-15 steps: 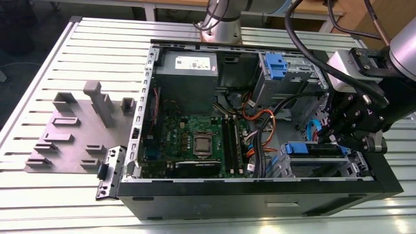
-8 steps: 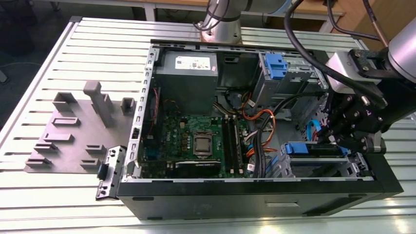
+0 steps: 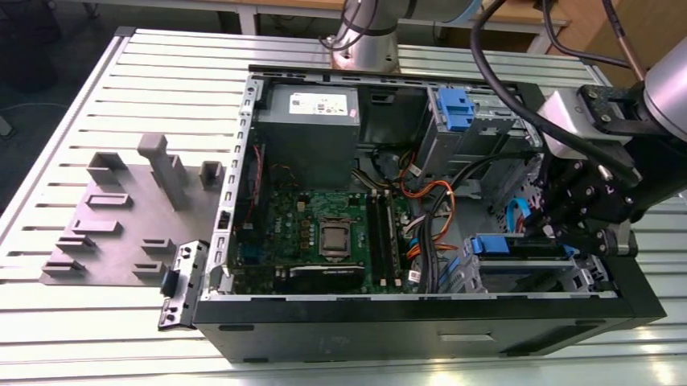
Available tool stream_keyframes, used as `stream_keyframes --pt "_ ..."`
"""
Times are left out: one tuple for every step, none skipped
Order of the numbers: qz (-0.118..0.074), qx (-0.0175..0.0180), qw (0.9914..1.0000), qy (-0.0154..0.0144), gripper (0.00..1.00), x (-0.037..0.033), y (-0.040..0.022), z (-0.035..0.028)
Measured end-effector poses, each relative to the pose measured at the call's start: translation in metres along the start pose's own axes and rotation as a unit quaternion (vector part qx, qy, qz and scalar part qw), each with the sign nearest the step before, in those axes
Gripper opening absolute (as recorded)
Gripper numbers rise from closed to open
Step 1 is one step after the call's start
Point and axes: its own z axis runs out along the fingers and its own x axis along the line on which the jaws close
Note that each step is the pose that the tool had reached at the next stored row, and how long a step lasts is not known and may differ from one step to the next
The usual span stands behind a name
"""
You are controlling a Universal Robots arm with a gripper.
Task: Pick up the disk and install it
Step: 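Insert the first disk wire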
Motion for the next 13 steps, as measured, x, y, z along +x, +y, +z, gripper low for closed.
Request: stream_keyframes --pt "0.000 0.0000 1.00000 -0.0003 0.16 0.0004 0.0000 0.0002" --pt "0.000 0.0000 1.00000 -0.0005 0.16 0.0007 0.0000 0.0007" --pt "0.000 0.0000 1.00000 -0.0006 0.16 0.0008 0.0000 0.0011" --pt "0.000 0.0000 1.00000 -0.0006 0.16 0.0008 0.0000 0.0011" --pt "0.000 0.0000 1.00000 -0.0005 0.16 0.0008 0.0000 0.0011" --pt "0.000 0.0000 1.00000 -0.0004 0.16 0.0008 0.0000 0.0011" --pt "0.000 0.0000 1.00000 -0.0006 0.16 0.0009 0.0000 0.0016" --pt "0.000 0.0000 1.00000 -0.0006 0.16 0.0010 0.0000 0.0022" --pt "0.000 0.0000 1.00000 -0.0006 0.16 0.0010 0.0000 0.0027" --pt "0.000 0.0000 1.00000 -0.0005 0.16 0.0010 0.0001 0.0029" --pt "0.000 0.0000 1.00000 -0.0004 0.16 0.0010 0.0001 0.0029" --pt "0.000 0.0000 1.00000 -0.0004 0.16 0.0011 0.0001 0.0029" --pt "0.000 0.0000 1.00000 -0.0004 0.16 0.0011 0.0001 0.0030"
